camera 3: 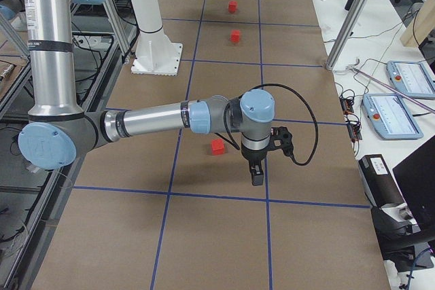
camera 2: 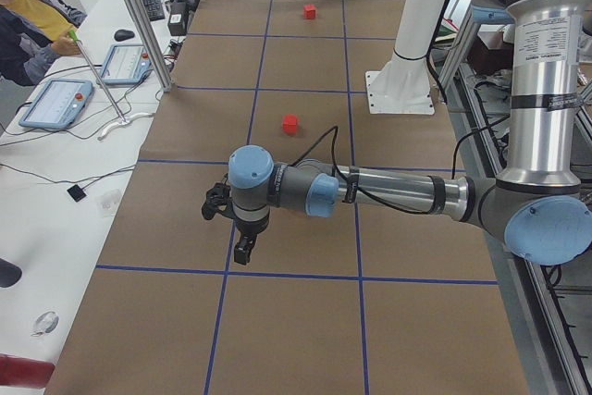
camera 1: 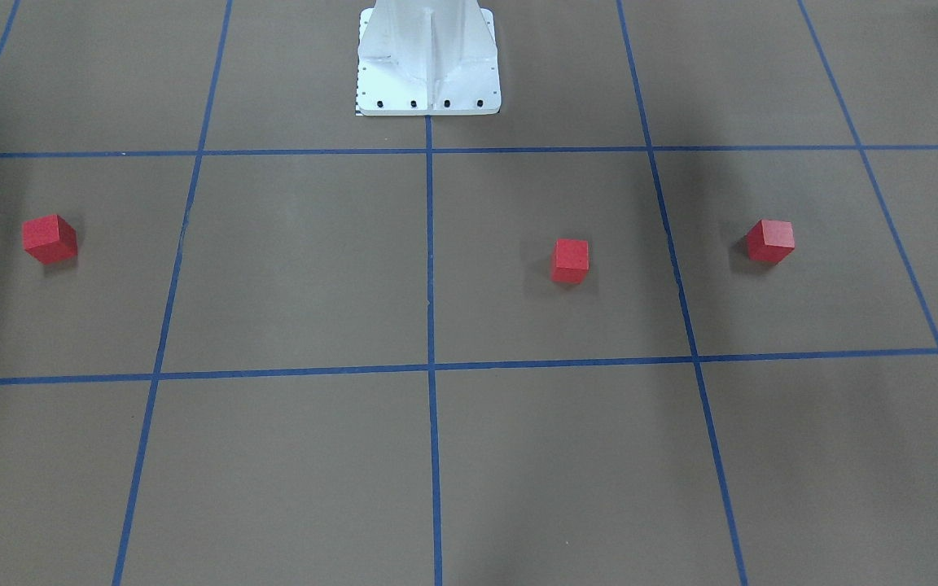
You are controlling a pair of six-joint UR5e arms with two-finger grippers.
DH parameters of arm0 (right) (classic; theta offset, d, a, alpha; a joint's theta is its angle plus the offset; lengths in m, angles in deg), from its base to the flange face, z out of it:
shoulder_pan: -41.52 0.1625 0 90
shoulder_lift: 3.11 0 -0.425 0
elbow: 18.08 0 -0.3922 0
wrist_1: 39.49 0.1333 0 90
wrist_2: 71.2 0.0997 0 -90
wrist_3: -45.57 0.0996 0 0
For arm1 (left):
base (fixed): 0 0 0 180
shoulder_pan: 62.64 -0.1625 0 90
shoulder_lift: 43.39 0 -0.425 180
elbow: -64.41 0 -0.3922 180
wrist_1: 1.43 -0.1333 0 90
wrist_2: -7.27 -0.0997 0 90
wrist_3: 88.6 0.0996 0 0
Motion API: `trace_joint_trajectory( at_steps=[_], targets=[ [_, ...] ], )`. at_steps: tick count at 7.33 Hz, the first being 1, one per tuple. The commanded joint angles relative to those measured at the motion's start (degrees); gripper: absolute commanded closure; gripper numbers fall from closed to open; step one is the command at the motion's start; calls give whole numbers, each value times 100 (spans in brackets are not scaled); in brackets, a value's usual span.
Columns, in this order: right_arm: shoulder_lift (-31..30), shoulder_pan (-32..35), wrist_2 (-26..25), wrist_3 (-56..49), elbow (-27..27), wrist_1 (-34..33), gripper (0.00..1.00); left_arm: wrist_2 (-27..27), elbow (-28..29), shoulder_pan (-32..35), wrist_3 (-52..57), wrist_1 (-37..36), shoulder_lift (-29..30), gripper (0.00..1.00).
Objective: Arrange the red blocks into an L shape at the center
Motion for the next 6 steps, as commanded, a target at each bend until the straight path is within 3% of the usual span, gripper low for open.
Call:
trace_joint_trajectory(
  at_steps=[1,3,4,6],
  targets=[
    [-17,-2,396,-13,-417,735,0,49,-31,8,18,640,82,0],
    [-175,-394,748,40,-490,1791,0,49,187,-44,-531,945,108,0],
    [-175,-563,950,292,-368,1829,1,23,197,-366,-953,953,100,0],
    [-367,-1246,813,1293,141,1986,0,-21,320,-833,-958,936,91,0]
  ],
)
